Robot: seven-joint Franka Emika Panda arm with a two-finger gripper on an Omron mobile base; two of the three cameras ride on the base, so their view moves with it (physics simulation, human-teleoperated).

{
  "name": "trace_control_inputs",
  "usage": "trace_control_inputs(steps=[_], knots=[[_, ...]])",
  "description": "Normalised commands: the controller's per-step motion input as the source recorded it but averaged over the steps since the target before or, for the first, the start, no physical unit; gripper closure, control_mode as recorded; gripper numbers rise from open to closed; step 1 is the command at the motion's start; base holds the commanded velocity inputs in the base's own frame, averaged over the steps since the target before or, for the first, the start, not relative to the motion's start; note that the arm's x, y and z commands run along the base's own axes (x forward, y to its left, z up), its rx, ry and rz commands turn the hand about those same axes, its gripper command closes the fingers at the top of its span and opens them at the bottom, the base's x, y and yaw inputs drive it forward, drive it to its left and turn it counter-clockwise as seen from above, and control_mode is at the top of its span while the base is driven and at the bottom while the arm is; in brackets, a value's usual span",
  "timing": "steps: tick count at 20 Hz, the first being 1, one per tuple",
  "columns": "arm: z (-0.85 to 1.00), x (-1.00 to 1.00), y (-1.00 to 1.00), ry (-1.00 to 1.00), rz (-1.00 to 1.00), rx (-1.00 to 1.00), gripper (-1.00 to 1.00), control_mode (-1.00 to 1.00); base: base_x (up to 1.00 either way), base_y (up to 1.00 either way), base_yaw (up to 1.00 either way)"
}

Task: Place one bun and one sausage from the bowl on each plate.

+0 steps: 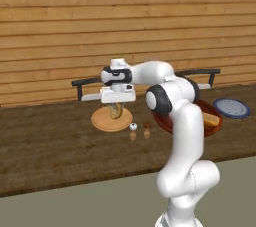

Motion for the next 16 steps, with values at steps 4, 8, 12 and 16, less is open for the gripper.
trace_control_inputs(steps=[4, 8, 12, 16], knots=[[-0.47, 0.06, 0.54, 0.09, 0.0, -0.05, 1.0, -1.0, 0.0, 0.0, 0.0], [-0.12, 0.27, 0.37, 0.0, 0.0, -0.01, 1.0, -1.0, 0.0, 0.0, 0.0], [0.0, 0.16, 0.27, 0.0, 0.0, 0.0, -1.0, -1.0, 0.0, 0.0, 0.0], [0.0, 0.01, 0.02, 0.0, 0.0, 0.0, -1.0, -1.0, 0.0, 0.0, 0.0]])
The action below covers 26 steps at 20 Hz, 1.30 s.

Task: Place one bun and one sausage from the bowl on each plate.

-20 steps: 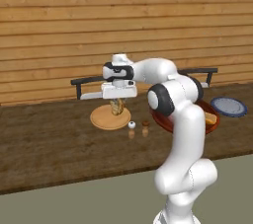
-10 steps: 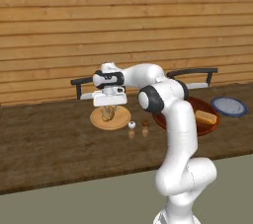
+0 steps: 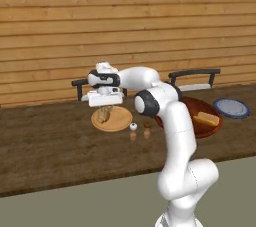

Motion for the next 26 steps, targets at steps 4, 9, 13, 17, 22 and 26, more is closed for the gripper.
trace_control_inputs(steps=[4, 9, 13, 17, 22, 26], knots=[[0.0, 0.0, 0.0, -0.04, 0.0, 0.0, -1.0, -1.0, 0.0, 0.0, 0.0], [0.48, -0.59, -0.34, -0.17, 0.0, 0.0, -1.0, -1.0, 0.0, 0.0, 0.0], [0.39, -0.96, -0.9, -0.17, 0.0, 0.02, -1.0, -1.0, 0.0, 0.0, 0.0], [0.17, -1.0, -1.0, -0.26, 0.01, 0.09, -1.0, -1.0, 0.0, 0.0, 0.0], [0.46, -0.78, -1.0, -0.13, 0.06, 0.16, -1.0, -1.0, 0.0, 0.0, 0.0], [0.17, -0.97, -0.98, -0.02, 0.08, 0.11, -1.0, -1.0, 0.0, 0.0, 0.0]])
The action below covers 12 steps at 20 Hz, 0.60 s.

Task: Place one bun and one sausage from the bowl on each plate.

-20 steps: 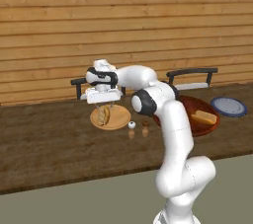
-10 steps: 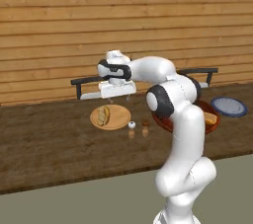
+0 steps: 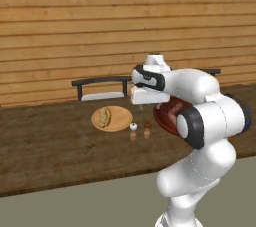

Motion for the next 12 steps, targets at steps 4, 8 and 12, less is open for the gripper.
trace_control_inputs(steps=[4, 8, 12], knots=[[0.47, -0.32, -0.74, 0.0, 0.08, 0.02, -1.0, -1.0, 0.0, 0.0, 0.0], [0.23, 0.01, -0.62, 0.0, 0.09, 0.05, -1.0, -1.0, 0.0, 0.0, 0.0], [-0.05, 0.04, -0.6, 0.0, 0.1, 0.0, -1.0, -1.0, 0.0, 0.0, 0.0]])
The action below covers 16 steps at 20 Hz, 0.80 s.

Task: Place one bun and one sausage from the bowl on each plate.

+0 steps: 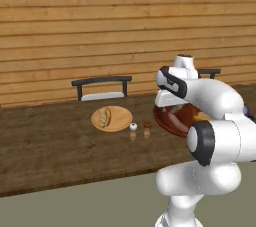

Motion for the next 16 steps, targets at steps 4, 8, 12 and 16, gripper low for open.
trace_control_inputs(steps=[4, 8, 12, 16], knots=[[-0.09, 0.08, -0.56, 0.0, 0.1, 0.0, -1.0, -1.0, 0.0, 0.0, 0.0], [-0.23, 0.0, -0.47, 0.0, 0.09, 0.0, -1.0, -1.0, 0.0, 0.0, 0.0], [-0.49, 0.0, -0.31, 0.0, 0.09, 0.0, -1.0, -1.0, 0.0, 0.0, 0.0], [-0.59, 0.12, -0.07, 0.0, 0.09, 0.0, -1.0, -1.0, 0.0, 0.0, 0.0]])
